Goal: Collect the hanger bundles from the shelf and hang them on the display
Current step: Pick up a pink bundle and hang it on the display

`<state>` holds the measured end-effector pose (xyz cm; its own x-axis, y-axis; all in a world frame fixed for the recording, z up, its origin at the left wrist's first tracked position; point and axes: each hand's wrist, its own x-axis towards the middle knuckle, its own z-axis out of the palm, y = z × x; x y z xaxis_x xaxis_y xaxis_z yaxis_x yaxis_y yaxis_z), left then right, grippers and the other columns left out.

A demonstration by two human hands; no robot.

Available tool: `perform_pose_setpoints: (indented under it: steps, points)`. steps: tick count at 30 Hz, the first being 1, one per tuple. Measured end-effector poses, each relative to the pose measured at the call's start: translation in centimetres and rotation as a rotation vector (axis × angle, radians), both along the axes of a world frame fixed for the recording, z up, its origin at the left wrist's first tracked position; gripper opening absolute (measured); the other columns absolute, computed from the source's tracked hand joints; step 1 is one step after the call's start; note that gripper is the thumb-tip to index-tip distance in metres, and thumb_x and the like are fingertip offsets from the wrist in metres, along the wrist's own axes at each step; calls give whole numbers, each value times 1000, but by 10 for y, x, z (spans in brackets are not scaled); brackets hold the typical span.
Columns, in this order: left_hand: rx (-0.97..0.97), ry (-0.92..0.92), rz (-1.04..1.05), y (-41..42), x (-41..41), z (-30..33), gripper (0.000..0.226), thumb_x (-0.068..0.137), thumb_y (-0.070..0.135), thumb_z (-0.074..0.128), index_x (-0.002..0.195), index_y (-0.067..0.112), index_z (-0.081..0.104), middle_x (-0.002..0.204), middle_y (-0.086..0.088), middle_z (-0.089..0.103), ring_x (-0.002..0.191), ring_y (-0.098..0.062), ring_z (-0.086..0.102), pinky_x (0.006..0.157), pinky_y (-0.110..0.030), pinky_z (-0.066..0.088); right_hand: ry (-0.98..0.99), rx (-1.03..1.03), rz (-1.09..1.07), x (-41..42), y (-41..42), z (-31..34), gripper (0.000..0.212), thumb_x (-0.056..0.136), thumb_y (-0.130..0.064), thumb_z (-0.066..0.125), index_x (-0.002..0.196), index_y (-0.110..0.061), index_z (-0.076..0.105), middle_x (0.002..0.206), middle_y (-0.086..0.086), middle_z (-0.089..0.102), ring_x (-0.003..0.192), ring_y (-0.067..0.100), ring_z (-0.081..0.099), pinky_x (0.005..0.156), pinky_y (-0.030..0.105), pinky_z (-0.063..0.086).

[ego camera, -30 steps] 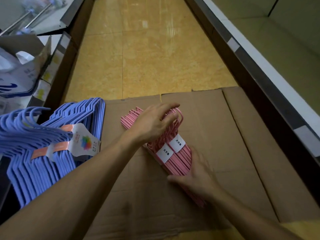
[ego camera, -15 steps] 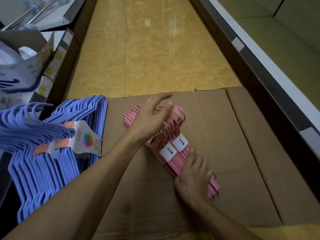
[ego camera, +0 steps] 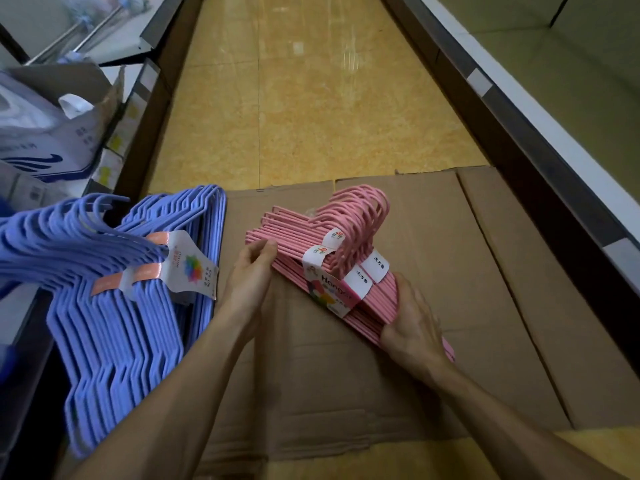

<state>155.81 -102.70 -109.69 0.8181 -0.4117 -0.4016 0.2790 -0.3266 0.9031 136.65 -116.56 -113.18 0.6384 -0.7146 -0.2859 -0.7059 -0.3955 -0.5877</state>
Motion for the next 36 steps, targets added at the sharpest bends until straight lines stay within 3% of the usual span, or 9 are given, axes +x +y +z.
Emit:
perform_pose_setpoints:
  steps: [2,8,12,15,17,20,24,32,36]
  points:
    - [-3,44,23,-1,2,0,74,73,65,64,135,26,55,130,5,63,120,-15,58,107,-40,43,-23,23,24,-2,-2,6,94,76,-12,72,154,-22,21,147,7,41,134,28,39,111,49,37]
    - [-96,177,194,0,2,4,41,93,29,64,130,12,58,112,-4,74,100,-12,69,74,-24,49,-159,205,11,2,-4,14,87,79,-3,60,150,-38,24,140,-3,48,129,21,47,104,48,48]
    - [-243,286,267,4,3,9,66,82,29,73,139,9,47,114,-7,73,111,-20,67,89,-33,49,-244,358,42,2,-3,20,88,84,7,59,155,-31,25,133,-5,55,108,10,62,83,22,57]
    - [-455,413,319,1,5,19,42,91,22,65,130,7,57,110,-11,70,113,-26,64,98,-40,52,-285,383,47,3,-2,20,81,83,4,64,149,-33,36,114,-4,66,88,22,69,69,40,62]
    - [-581,463,323,-2,7,24,50,88,28,67,134,10,57,114,-10,67,115,-25,61,104,-44,47,-303,391,50,4,-1,22,76,84,3,65,144,-37,44,106,-5,69,90,31,67,76,49,59]
    - [-656,517,378,-2,11,26,61,82,35,73,136,12,58,108,-10,63,108,-26,60,105,-45,45,-302,375,88,5,-1,25,71,82,6,63,133,-41,51,101,-8,69,85,24,67,78,36,59]
    - [-659,558,407,4,10,24,28,88,35,67,106,15,63,92,-6,61,92,-22,60,100,-41,47,-245,347,129,8,-3,32,76,82,6,59,140,-40,42,100,-12,63,75,11,65,61,21,55]
    - [-715,571,515,11,3,40,17,92,28,63,100,14,62,110,-10,61,109,-27,64,103,-46,48,-252,227,114,22,-6,40,69,82,-10,54,142,-42,41,106,-8,63,92,14,62,82,38,56]
    - [-710,545,575,12,-4,53,17,92,27,62,82,15,58,75,-2,58,69,-16,60,100,-39,49,-267,184,81,26,-6,50,57,85,-11,53,133,-41,49,101,-6,66,90,17,63,82,45,57]
